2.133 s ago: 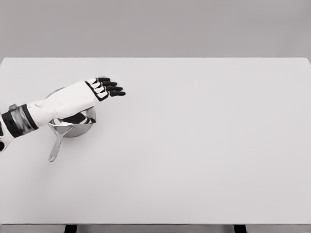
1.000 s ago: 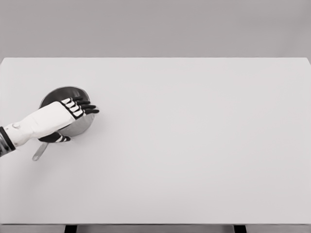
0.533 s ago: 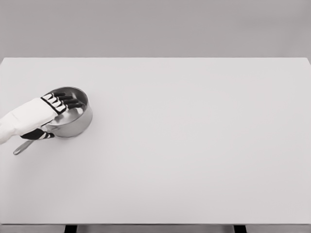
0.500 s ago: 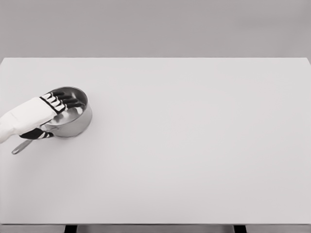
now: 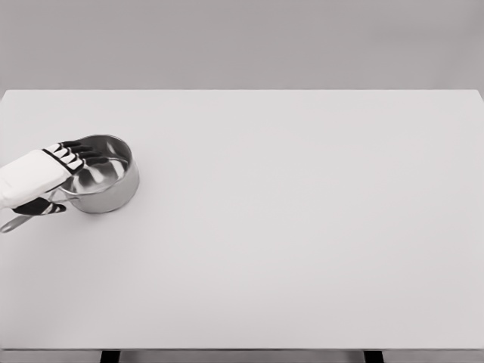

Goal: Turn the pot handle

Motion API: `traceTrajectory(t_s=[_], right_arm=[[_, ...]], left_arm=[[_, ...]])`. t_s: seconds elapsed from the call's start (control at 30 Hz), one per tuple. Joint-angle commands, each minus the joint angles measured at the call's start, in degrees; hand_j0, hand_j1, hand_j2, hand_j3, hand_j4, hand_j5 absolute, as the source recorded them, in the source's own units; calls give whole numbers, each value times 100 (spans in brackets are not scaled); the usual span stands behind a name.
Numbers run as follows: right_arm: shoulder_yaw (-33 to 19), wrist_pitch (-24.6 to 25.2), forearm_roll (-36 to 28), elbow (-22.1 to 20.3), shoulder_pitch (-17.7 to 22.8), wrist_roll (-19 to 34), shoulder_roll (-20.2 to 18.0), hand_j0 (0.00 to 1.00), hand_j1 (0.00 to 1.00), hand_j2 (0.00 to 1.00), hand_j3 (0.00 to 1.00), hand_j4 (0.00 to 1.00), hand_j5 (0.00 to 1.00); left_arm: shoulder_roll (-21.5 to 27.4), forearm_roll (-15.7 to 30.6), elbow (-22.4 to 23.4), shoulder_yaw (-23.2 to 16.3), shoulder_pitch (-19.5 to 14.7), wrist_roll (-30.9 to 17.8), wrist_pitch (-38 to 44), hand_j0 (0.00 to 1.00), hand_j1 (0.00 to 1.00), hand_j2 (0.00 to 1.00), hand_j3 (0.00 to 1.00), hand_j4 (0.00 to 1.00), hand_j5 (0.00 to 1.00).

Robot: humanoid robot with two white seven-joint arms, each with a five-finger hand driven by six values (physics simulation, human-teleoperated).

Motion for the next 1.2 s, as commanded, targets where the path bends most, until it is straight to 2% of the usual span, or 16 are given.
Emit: traceTrajectory(t_s=[0.0,0.3,0.4,0.53,0.63,0.73,1.17], right_arm=[[-1,0,-6,0,0,0,0,100,100,100,100,100,100],[-1,0,-6,0,0,0,0,100,100,100,100,100,100],[-9,0,2,0,0,0,0,100,100,100,100,100,100],[-9,0,-6,0,0,0,0,100,100,100,100,100,100],[-1,0,2,0,0,0,0,100,100,100,100,100,100],[-1,0,-6,0,0,0,0,100,100,100,100,100,100],[-1,0,-6,0,0,0,0,100,100,100,100,100,100]], left_arm=[[7,24,134,113,0,0,9,100,100,100,100,100,100],[51,-29,398,166,-17,0,9,100,100,100,100,100,100],[51,-161,530,359,0,-8,9,100,100,100,100,100,100],[33,-266,846,368,-88,-8,9,100,100,100,100,100,100],[25,-292,864,368,-97,-8,9,100,100,100,100,100,100],[-10,-372,1127,359,-272,-8,9,100,100,100,100,100,100],[-54,-591,1444,350,-562,-17,9,100,100,100,100,100,100]])
